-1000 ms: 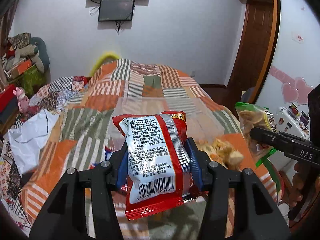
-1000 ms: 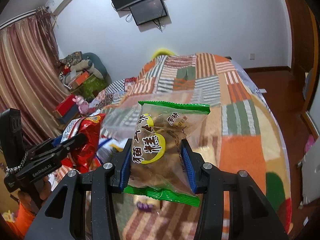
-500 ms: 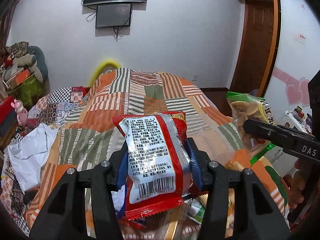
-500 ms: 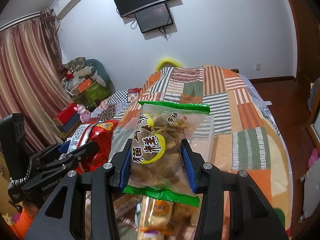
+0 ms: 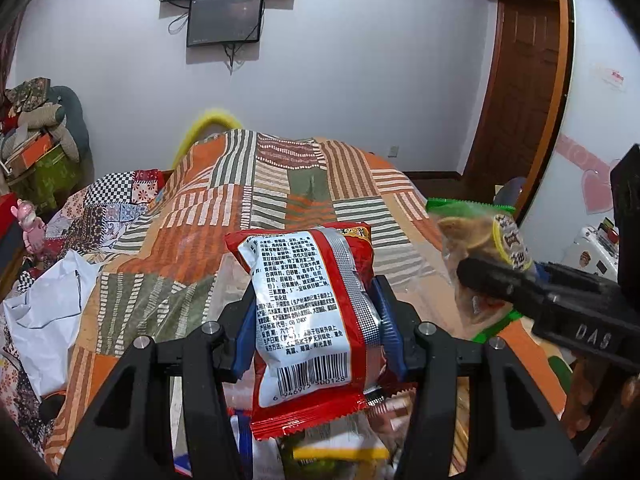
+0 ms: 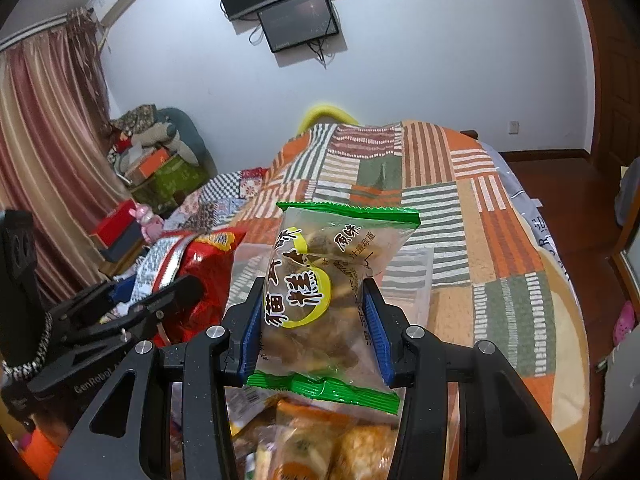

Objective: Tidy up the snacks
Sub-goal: 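Lift both bags and lower them into the clear plastic box, opening both tools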

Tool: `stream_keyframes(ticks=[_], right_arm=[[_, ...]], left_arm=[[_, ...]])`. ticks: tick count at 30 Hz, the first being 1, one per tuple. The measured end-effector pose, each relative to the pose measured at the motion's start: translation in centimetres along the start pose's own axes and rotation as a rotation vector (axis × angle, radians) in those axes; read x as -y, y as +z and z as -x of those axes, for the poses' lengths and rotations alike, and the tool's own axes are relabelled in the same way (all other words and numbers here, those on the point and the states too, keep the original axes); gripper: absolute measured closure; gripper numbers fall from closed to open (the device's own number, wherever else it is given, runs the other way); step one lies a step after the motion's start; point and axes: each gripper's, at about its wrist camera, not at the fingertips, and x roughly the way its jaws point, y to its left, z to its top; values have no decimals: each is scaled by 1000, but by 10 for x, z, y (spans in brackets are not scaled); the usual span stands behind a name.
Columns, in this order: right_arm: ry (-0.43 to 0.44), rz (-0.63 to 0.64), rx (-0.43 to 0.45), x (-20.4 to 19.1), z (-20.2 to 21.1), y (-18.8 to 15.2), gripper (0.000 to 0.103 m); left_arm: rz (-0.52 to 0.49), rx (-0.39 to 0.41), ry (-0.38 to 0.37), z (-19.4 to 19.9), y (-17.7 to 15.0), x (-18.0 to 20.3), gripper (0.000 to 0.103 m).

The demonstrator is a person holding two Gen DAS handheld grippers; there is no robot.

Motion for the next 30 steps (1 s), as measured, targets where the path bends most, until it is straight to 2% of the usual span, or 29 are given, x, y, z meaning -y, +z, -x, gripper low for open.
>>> stream_keyframes(ticks=[11,21,28,30], right_arm=[[-32,-1,-125,9,-39,-2,61],[-44,-4,-200,13,-54,-7,59],[-41,6,-197,13,-51,-4,59],[-45,11,-190,12,-47,-4,56]], left_arm=[[25,-111,13,-50,-4,-12,51],[-4,-197,12,-71,-13,-8,51],[10,-226,6,-74,-18,-8,47],[14,-220,-5,-70,-18,-8,47]])
